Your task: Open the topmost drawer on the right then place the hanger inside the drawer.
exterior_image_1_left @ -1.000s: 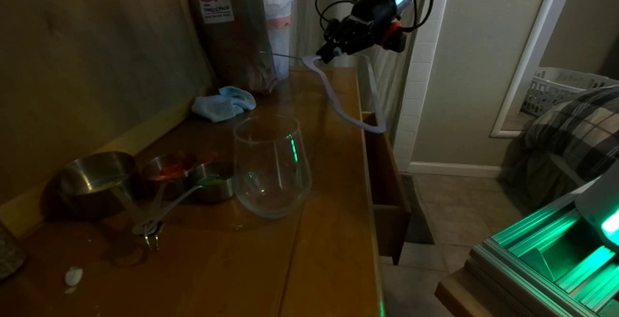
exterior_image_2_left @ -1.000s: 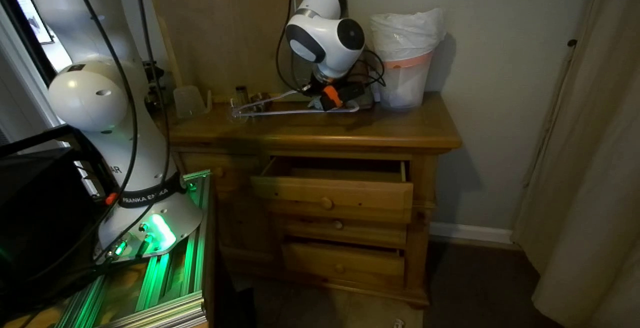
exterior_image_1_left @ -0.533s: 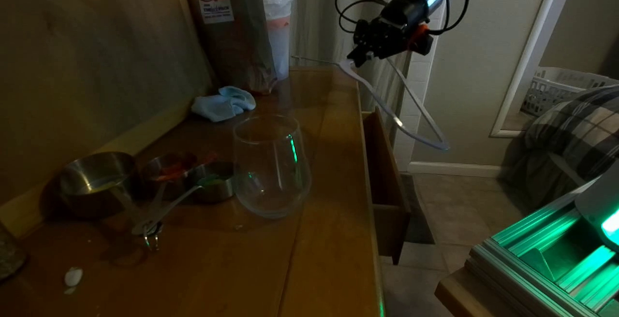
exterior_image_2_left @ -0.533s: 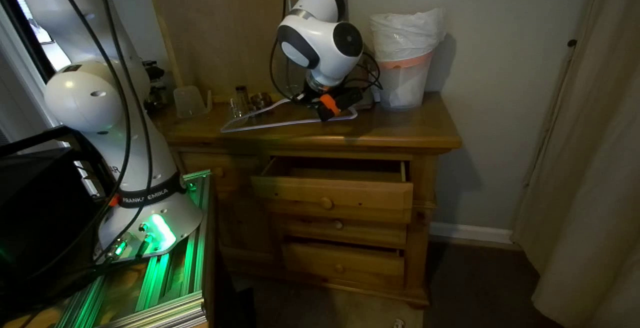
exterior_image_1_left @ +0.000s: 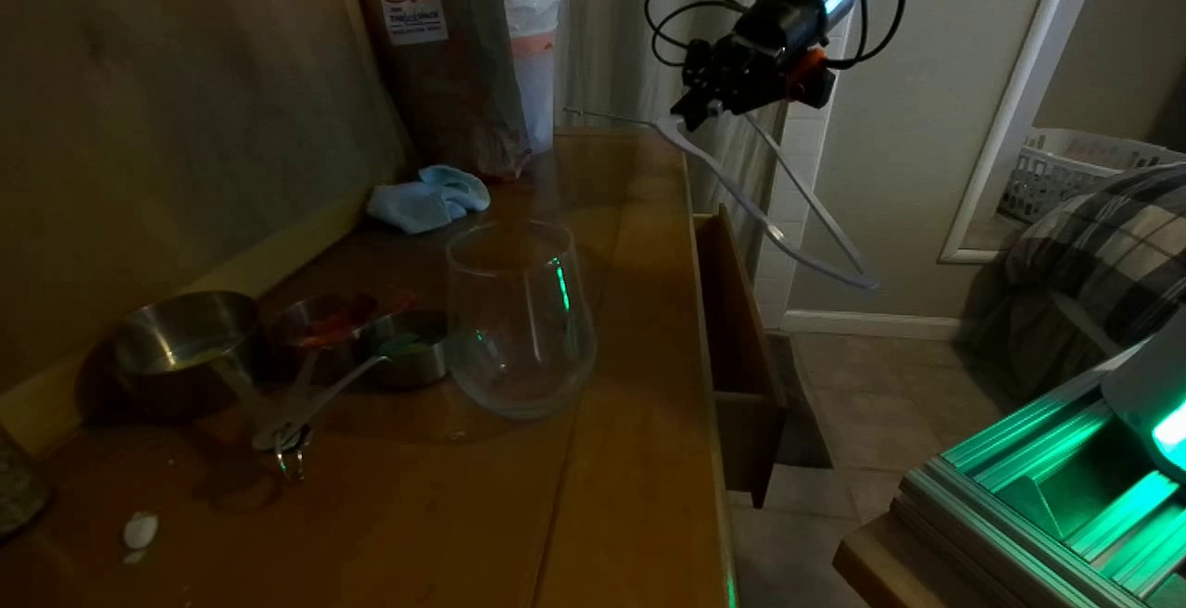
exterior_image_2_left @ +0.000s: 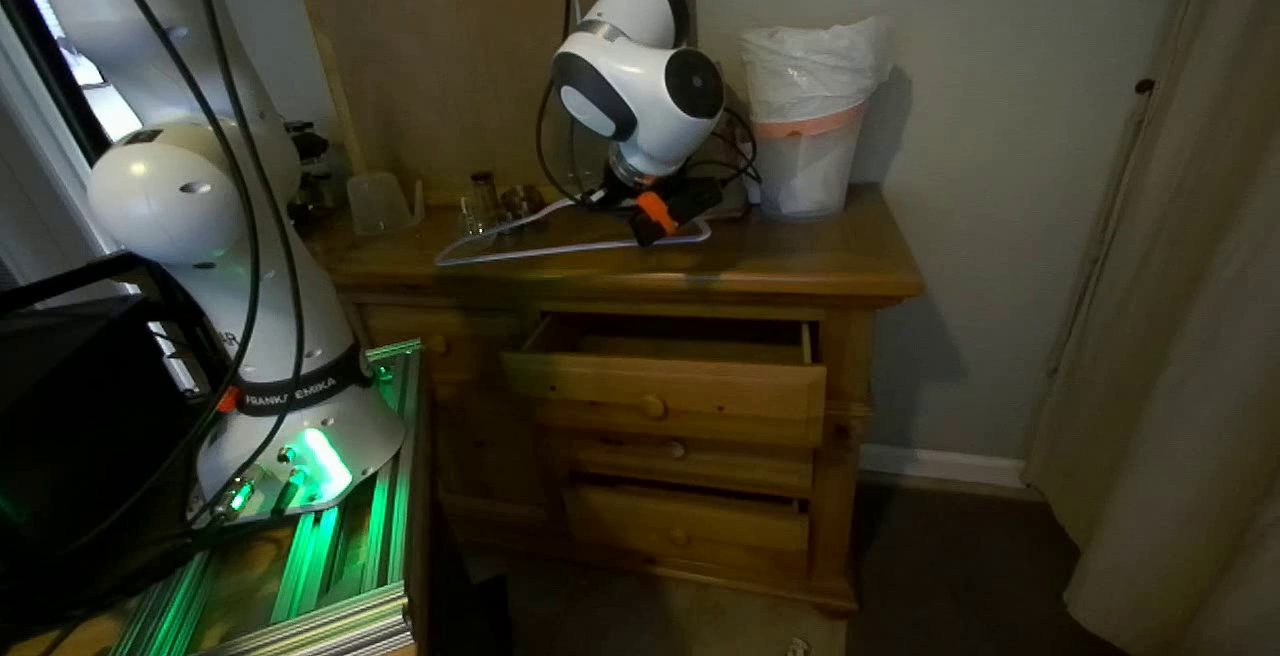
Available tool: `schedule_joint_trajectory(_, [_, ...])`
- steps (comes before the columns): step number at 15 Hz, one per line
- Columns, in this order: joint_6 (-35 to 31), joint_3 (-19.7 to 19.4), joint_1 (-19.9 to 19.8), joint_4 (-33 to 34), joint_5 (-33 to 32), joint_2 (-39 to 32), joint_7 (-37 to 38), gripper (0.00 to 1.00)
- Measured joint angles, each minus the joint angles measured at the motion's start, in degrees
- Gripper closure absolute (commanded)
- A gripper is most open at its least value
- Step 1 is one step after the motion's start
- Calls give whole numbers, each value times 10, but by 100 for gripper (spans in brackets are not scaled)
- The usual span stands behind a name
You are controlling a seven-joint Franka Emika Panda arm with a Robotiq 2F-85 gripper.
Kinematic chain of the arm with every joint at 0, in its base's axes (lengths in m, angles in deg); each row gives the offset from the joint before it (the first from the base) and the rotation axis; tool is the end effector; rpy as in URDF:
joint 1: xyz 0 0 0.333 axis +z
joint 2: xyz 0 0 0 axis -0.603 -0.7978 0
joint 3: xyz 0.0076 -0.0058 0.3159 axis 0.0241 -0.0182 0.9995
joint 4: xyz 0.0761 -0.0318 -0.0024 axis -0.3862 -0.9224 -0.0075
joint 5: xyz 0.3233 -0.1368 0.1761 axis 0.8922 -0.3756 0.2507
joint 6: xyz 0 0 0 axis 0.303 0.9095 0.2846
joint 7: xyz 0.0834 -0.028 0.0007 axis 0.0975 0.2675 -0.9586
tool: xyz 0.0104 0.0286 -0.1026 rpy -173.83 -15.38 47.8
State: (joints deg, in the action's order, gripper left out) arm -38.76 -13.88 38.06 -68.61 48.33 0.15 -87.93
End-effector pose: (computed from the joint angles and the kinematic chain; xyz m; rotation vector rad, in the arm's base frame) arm 0.4338 0.0671 0.2688 -1.3141 -1.9277 -0.9430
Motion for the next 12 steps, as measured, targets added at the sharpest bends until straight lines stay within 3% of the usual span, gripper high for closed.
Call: schedule_joint_trajectory(12, [13,-18,-11,38,-8,0,-4,95])
